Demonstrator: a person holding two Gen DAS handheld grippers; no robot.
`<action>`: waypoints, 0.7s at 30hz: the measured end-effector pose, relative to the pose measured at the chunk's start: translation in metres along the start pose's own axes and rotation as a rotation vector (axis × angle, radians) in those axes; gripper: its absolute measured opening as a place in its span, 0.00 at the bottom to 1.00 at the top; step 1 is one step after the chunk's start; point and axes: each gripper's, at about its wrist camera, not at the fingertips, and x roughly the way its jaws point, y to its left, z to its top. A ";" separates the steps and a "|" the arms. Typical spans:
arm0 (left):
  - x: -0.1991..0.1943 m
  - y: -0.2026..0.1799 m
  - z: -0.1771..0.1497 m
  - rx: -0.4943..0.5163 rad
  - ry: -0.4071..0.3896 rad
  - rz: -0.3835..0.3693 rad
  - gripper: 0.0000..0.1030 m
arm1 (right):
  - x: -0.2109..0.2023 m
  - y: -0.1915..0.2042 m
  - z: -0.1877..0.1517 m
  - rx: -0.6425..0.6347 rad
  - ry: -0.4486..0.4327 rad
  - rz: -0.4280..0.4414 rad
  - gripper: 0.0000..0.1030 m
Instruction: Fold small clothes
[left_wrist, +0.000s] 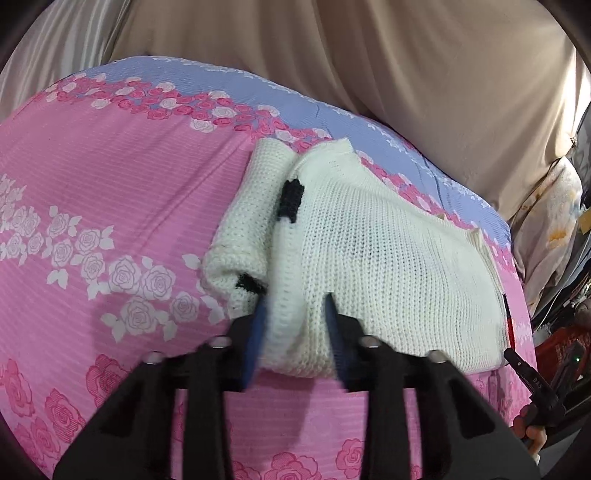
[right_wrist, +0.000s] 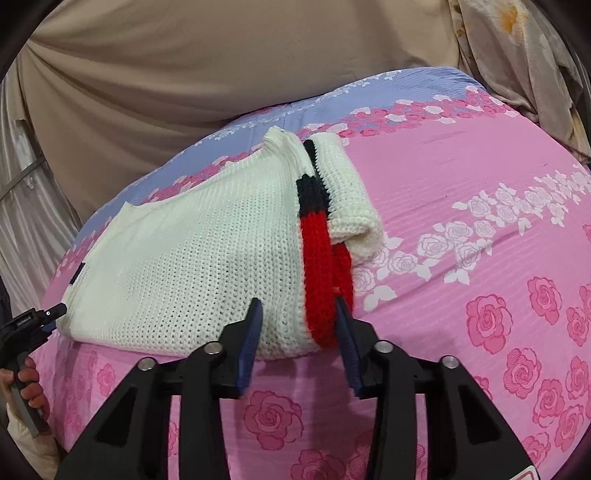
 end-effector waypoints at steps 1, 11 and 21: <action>-0.002 0.002 0.000 -0.007 0.003 -0.007 0.09 | -0.002 0.001 0.001 0.001 0.000 0.006 0.12; -0.027 0.031 -0.013 0.013 0.056 0.090 0.06 | -0.047 -0.026 -0.014 0.014 -0.027 -0.057 0.07; -0.031 0.026 -0.024 0.035 0.065 0.131 0.14 | -0.037 -0.037 -0.028 0.052 0.022 -0.052 0.13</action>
